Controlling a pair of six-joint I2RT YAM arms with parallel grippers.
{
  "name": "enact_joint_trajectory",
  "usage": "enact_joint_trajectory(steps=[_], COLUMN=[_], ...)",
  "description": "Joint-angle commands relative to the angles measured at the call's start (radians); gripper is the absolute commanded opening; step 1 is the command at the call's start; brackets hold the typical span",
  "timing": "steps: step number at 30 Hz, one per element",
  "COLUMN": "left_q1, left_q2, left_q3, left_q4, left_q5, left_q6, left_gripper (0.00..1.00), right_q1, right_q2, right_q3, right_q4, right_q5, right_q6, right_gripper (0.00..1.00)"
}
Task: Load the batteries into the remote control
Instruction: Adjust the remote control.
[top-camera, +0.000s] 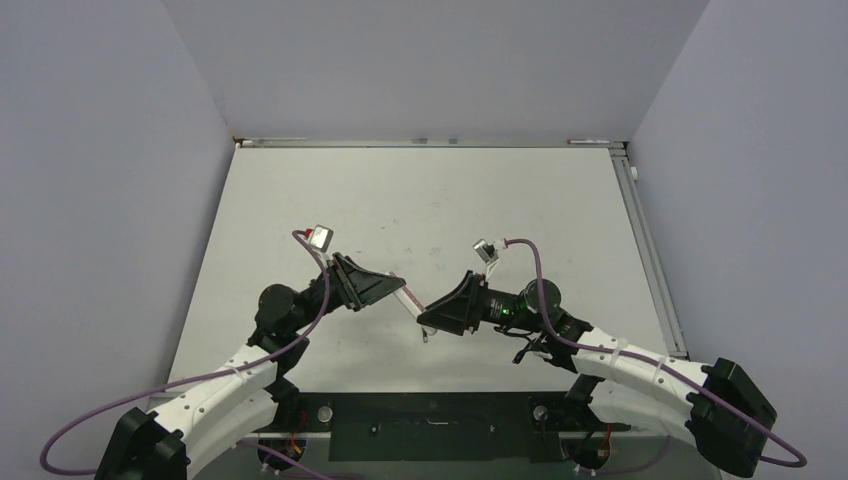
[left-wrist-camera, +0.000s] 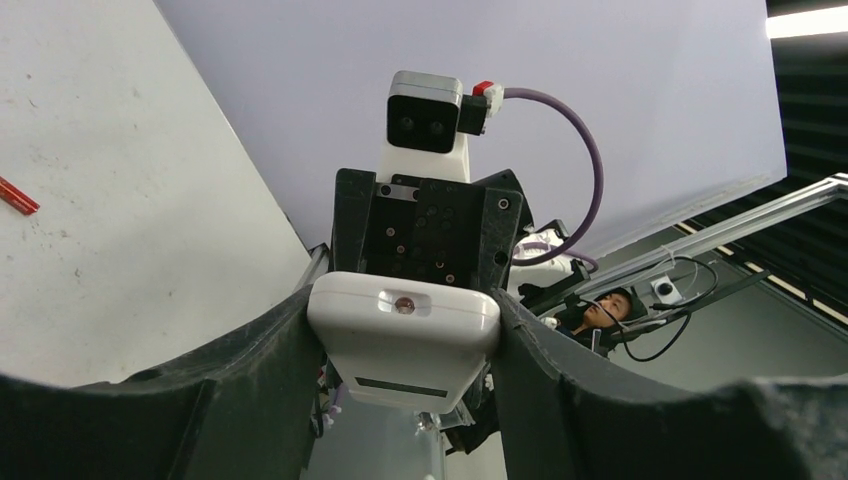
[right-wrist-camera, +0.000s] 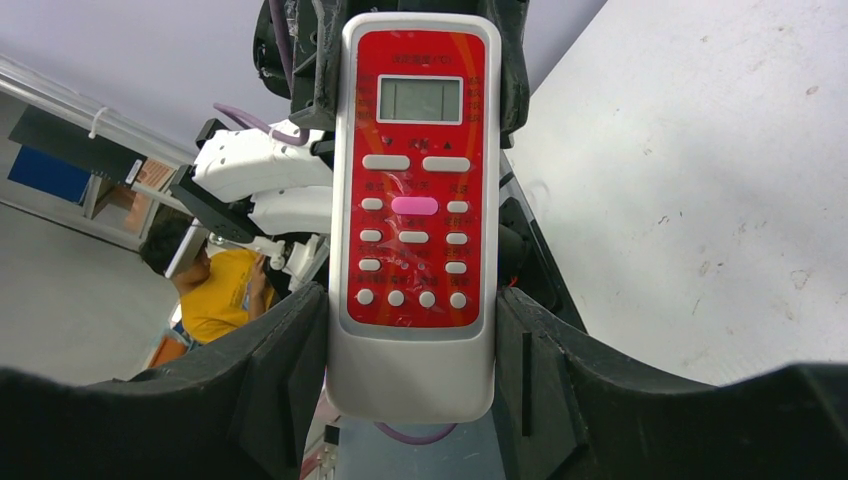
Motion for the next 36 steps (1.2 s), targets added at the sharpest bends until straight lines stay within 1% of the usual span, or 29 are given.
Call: enact_joint_trajectory(steps=[1, 3, 4, 5, 6, 10, 11, 15, 16, 18, 20, 24, 31, 36], left_q1=[-0.001, -0.001, -0.001, -0.001, -0.001, 0.003, 0.005, 0.020, 0.022, 0.026, 0.029, 0.042, 0.068, 0.081], left_q2=[-0.002, 0.001, 0.001, 0.001, 0.000, -0.009, -0.014, -0.025, -0.026, -0.033, -0.039, -0.047, -0.050, -0.042], left_q3=[0.008, 0.007, 0.009, 0.009, 0.006, 0.010, 0.007, 0.003, 0.003, 0.001, 0.003, 0.009, 0.009, -0.002], left_q4=[0.096, 0.098, 0.097, 0.093, 0.085, 0.021, 0.017, -0.004, -0.009, -0.021, -0.045, -0.122, -0.236, -0.274], left_q5=[0.033, 0.032, 0.029, 0.025, 0.019, -0.014, -0.020, -0.029, -0.032, -0.036, -0.044, -0.050, -0.044, -0.035], left_q6=[-0.017, -0.015, -0.016, -0.018, -0.019, -0.016, -0.016, -0.014, -0.016, -0.019, -0.019, -0.016, -0.034, -0.055], left_gripper=[0.24, 0.11, 0.02, 0.00, 0.00, 0.00, 0.00, 0.00, 0.00, 0.00, 0.00, 0.00, 0.00, 0.00], right_q1=[0.005, 0.007, 0.007, 0.008, 0.010, 0.020, 0.022, 0.037, 0.043, 0.060, 0.082, 0.144, 0.265, 0.324], right_q2=[-0.016, -0.018, -0.020, -0.022, -0.025, -0.044, -0.051, -0.068, -0.074, -0.082, -0.086, -0.078, -0.065, -0.040], right_q3=[0.023, 0.027, 0.031, 0.037, 0.043, 0.067, 0.075, 0.118, 0.128, 0.148, 0.174, 0.237, 0.341, 0.402], right_q4=[0.053, 0.041, 0.030, 0.011, -0.009, -0.089, -0.108, -0.239, -0.268, -0.333, -0.395, -0.530, -0.737, -0.833], right_q5=[0.031, 0.034, 0.036, 0.038, 0.043, 0.059, 0.064, 0.108, 0.121, 0.156, 0.201, 0.293, 0.504, 0.593], right_q6=[-0.028, -0.031, -0.037, -0.047, -0.060, -0.102, -0.113, -0.183, -0.200, -0.240, -0.277, -0.354, -0.484, -0.549], right_gripper=[0.08, 0.08, 0.09, 0.12, 0.17, 0.40, 0.48, 0.71, 0.76, 0.82, 0.85, 0.87, 0.87, 0.87])
